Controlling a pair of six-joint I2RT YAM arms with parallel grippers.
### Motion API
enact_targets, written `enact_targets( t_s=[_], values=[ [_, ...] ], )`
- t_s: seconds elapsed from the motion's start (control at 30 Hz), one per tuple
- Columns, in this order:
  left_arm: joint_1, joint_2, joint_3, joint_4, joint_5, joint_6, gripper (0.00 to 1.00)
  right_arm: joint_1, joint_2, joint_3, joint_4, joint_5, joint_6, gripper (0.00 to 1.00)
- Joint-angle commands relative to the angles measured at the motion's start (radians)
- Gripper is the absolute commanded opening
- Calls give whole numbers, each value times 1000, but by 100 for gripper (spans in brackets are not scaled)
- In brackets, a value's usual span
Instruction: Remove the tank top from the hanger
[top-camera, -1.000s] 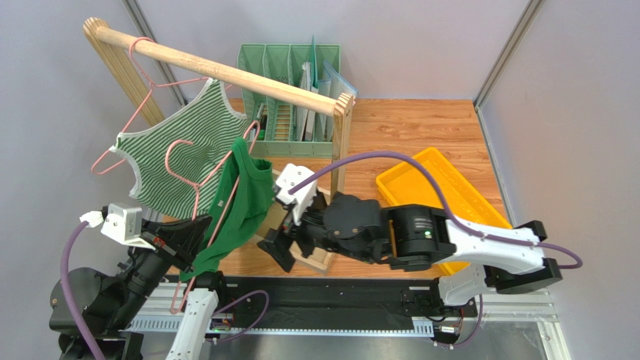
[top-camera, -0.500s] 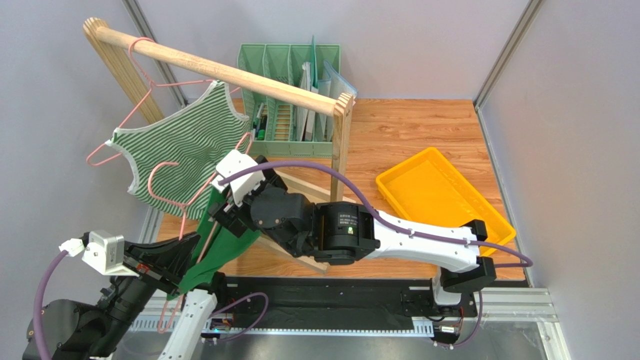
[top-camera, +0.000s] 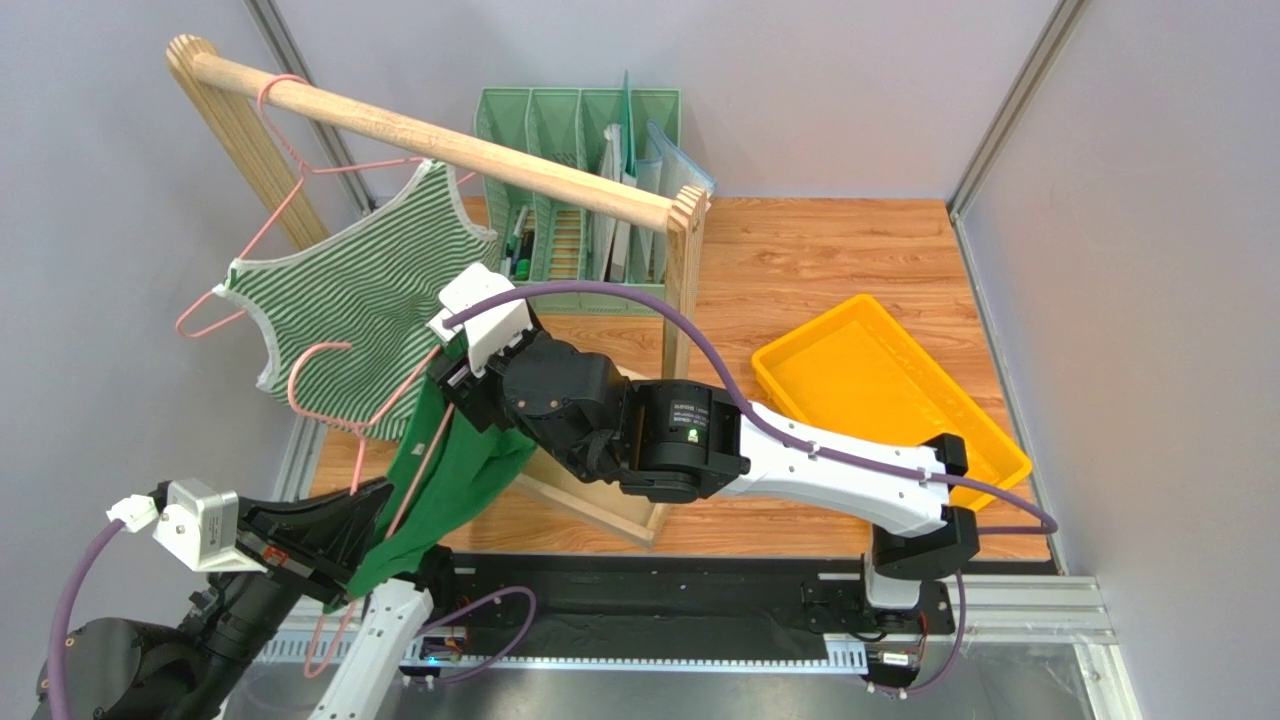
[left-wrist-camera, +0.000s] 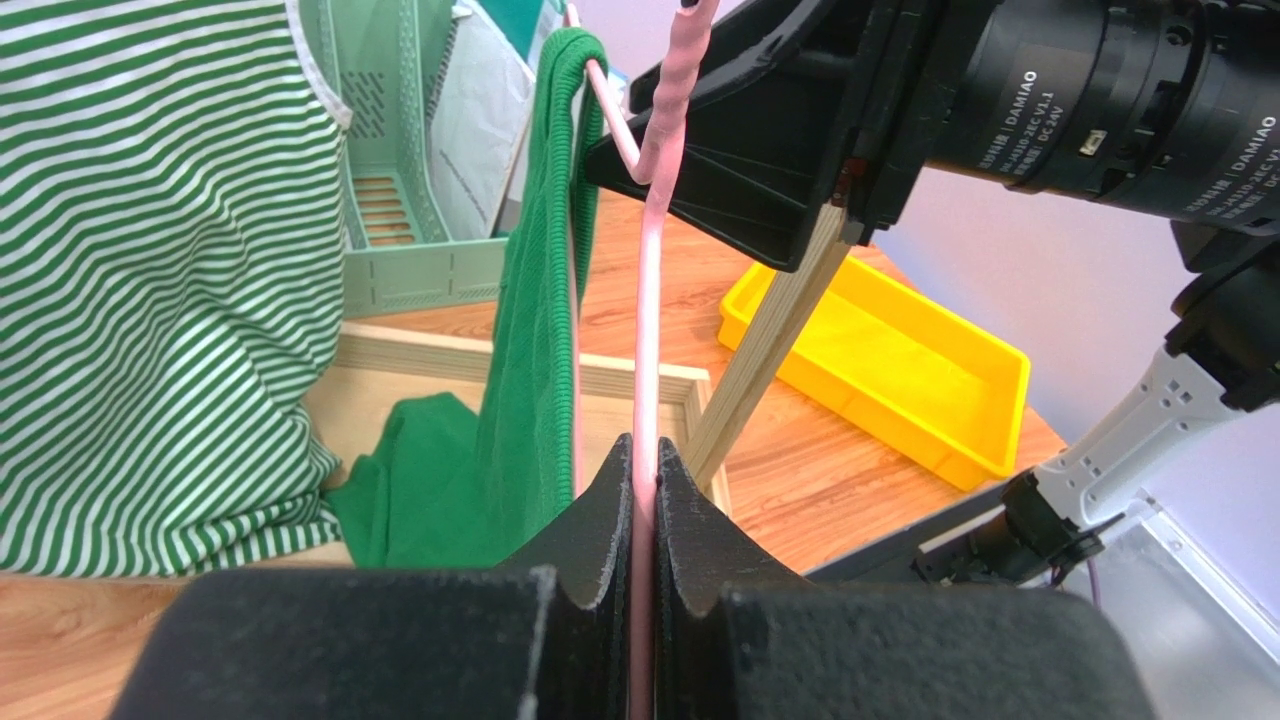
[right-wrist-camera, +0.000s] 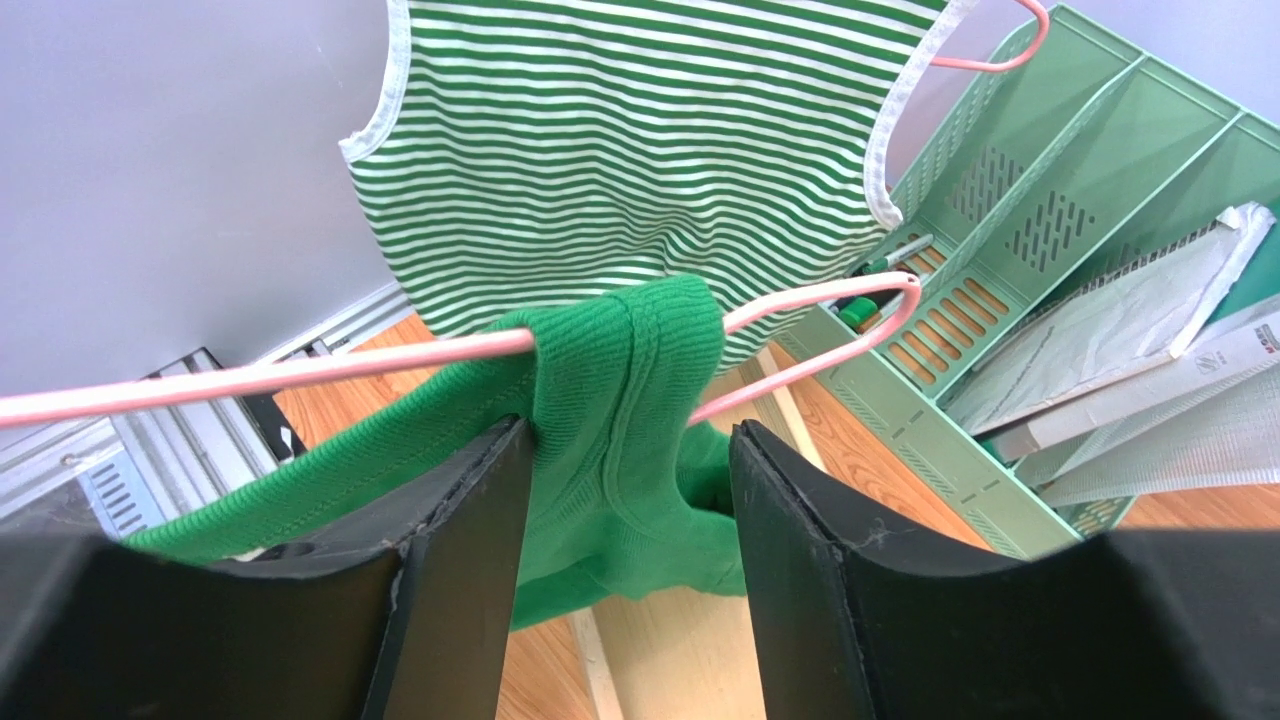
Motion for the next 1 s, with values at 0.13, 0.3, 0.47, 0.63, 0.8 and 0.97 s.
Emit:
enact_targets(
  t_s=[0.13,0.3,0.47,0.63,0.8,0.97],
  values=[
    [-24,-5,15,60,7,10,0,-9,26,41,70,-20,2,53],
    [-38,-10,19,52,-22,24,0,-17,24,38,68,-3,-1,38],
    [-46,-15,19,46,-34,32,0,-20,26,37,66,38,-14,23],
    [-50,-15,11,43,-43,39,0,-18,24,35,59,78,-30,10],
    [-56,-15,8,46,-36,52,0,-34,24,45,59,124,-53,1],
    [-60,-34,-6,51,-16,73,0,-66,21,49,56,159,-56,0]
  ],
)
